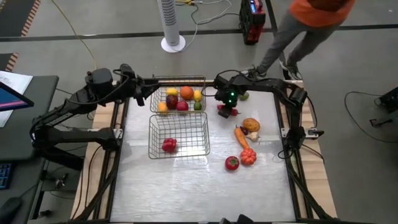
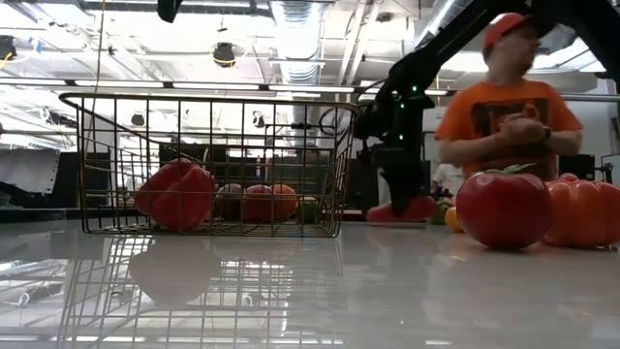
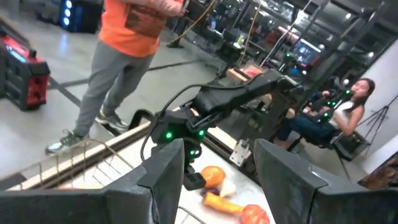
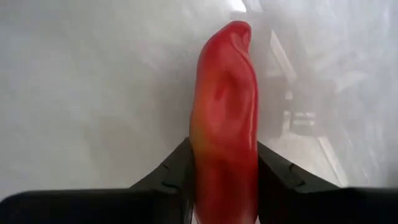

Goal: Sort produce into baskets
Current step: Put the red jalapeno pepper into the bottom mesh basket, then put the yellow jalapeno pepper into the bottom mesh basket

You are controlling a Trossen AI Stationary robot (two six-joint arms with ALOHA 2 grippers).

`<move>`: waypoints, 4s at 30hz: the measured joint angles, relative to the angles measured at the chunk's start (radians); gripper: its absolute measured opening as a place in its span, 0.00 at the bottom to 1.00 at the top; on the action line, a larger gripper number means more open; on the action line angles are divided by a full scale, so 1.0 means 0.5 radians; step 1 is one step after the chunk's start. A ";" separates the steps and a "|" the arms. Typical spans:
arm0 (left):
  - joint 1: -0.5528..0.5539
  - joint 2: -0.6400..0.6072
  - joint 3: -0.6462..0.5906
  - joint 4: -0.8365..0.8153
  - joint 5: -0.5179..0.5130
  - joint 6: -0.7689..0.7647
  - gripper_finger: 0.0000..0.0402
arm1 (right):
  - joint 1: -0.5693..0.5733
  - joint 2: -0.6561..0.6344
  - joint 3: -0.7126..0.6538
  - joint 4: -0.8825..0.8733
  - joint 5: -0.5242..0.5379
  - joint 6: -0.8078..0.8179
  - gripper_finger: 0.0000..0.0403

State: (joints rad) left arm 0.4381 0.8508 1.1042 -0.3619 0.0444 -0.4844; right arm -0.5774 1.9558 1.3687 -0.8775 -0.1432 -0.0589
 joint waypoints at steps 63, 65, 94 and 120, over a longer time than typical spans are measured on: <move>-0.472 0.386 -0.569 1.326 0.378 0.028 0.45 | 0.992 -0.621 -0.186 1.466 -0.072 0.714 0.42; -0.472 0.297 -0.689 1.432 0.284 -0.050 0.45 | 0.992 -0.625 -0.186 1.451 -0.089 0.714 0.42; -0.244 0.541 -0.148 0.356 0.074 -0.281 0.45 | 0.966 -0.596 -0.186 1.450 -0.077 0.744 0.47; -0.214 0.547 -0.140 0.417 0.269 0.022 0.45 | 0.762 -1.254 -0.625 0.102 0.256 1.222 0.74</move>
State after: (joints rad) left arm 0.3311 1.1244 1.0344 -0.1535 0.1791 -0.4734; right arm -0.1962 1.3289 1.0562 -0.8266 -0.0153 0.5521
